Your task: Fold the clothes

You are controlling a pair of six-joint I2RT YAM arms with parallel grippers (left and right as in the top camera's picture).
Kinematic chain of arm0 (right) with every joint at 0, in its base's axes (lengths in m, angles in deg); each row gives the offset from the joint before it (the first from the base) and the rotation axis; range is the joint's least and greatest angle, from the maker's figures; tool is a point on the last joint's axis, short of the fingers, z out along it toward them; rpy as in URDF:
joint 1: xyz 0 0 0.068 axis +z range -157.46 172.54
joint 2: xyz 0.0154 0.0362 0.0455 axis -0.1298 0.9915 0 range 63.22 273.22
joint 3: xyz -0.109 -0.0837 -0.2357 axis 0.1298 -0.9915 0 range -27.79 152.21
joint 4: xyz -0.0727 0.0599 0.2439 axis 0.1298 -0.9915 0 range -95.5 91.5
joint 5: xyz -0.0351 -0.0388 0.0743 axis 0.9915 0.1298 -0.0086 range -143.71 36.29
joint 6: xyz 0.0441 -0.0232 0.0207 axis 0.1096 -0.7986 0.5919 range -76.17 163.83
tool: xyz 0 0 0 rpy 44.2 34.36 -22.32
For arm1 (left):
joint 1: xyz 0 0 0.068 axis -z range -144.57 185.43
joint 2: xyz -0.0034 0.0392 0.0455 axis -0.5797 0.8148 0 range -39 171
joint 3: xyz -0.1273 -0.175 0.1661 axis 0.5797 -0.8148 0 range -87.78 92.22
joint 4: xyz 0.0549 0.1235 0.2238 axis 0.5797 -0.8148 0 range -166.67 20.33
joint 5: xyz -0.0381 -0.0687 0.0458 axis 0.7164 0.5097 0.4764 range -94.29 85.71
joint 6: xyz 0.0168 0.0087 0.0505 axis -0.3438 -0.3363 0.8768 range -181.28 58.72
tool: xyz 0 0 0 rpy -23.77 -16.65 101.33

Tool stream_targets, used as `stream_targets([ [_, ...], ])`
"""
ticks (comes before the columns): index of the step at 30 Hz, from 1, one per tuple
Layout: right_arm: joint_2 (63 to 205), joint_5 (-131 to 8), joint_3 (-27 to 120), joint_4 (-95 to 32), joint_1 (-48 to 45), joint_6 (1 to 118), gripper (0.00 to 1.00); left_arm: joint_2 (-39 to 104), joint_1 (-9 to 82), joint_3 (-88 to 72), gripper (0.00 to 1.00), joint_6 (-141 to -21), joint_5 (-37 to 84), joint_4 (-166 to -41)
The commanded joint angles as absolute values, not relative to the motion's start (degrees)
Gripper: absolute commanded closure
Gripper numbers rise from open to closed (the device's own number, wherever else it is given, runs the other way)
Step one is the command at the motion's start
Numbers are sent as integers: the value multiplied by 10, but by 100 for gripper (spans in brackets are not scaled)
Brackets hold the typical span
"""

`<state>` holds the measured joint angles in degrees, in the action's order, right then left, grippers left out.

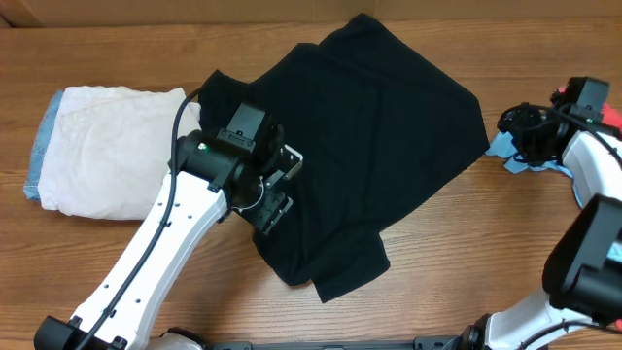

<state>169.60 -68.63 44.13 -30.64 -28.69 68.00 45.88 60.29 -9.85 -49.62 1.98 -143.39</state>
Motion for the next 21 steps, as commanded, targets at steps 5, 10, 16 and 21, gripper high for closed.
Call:
stream_targets([
  [5, 1782, -748, 432, -262, -258, 694, 36, 447, 600, -60, 29, -520, 32, -1438],
  [10, 1813, -744, 432, -277, -251, 694, 50, 447, 601, -60, 30, -527, 32, -1444],
  [16, 1786, -782, 433, -297, -259, 656, 83, 447, 600, -60, 27, -525, 23, -1431],
  [21, 1706, -738, 436, -324, -278, 646, 91, 447, 600, -60, 26, -523, 10, -1426],
])
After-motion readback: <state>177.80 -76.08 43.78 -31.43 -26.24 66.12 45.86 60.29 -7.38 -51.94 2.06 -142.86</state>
